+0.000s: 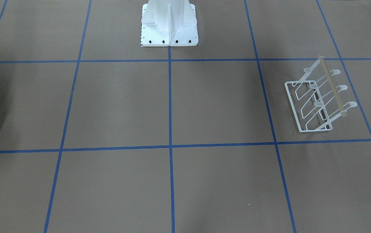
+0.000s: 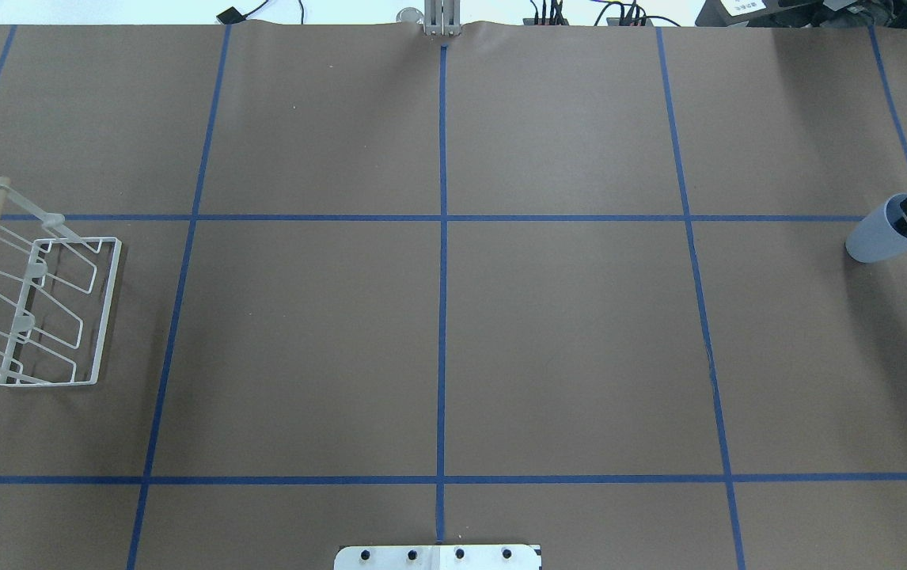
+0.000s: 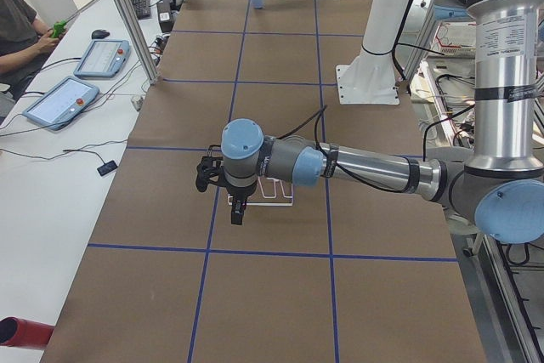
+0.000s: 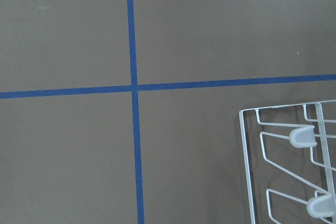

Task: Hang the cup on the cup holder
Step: 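Lower the right gripper onto the light blue cup and grasp it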

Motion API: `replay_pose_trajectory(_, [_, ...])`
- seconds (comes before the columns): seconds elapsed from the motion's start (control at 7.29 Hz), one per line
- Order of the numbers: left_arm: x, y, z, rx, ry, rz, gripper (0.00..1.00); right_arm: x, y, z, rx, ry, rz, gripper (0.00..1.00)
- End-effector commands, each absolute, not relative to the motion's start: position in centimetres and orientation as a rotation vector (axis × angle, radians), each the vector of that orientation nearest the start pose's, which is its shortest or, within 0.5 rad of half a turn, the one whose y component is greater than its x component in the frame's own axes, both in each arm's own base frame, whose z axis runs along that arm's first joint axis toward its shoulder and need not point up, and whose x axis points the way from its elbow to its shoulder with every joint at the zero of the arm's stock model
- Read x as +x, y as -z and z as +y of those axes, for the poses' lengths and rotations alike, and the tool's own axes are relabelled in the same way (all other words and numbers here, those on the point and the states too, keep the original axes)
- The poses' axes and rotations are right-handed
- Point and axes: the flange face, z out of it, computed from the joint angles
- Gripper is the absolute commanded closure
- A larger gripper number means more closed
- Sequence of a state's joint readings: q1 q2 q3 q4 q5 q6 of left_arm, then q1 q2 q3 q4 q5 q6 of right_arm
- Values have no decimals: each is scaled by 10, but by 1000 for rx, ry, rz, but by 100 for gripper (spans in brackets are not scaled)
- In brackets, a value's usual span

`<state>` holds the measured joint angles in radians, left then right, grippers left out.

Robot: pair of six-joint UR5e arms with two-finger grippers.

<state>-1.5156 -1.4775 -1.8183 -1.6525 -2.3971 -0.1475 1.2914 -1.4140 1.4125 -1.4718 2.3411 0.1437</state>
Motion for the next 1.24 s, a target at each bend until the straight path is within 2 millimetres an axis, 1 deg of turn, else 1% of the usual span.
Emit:
replay_pose_trajectory(0.0, [-35, -570, -463, 135, -12, 840, 2, -95, -651, -561, -82, 154, -771, 100])
replay_pose_trajectory(0.27, [-35, -569, -463, 137, -12, 841, 2, -95, -647, -562, -78, 148, -777, 100])
replay_pose_trajectory(0.41, [-35, -569, -463, 138, -13, 841, 2, -70, -621, -574, -25, 118, -796, 100])
replay_pose_trajectory(0.55, [-34, -566, -463, 140, -11, 843, 2, -41, -598, -578, 14, 79, -834, 100])
replay_pose_trajectory(0.69, [-34, -566, -463, 138, -10, 844, 2, -38, -563, -571, 39, 90, -924, 100])
replay_pose_trajectory(0.82, [-30, -560, -464, 141, -20, 869, 2, -42, -532, -563, 24, 35, -1009, 100])
replay_pose_trajectory(0.96, [-27, -550, -466, 152, -33, 913, 2, -57, -491, -558, 3, -2, -1121, 100])
replay_pose_trajectory(1.1, [-21, -533, -474, 165, -3, 957, 2, -71, -469, -554, 2, 8, -1208, 100])
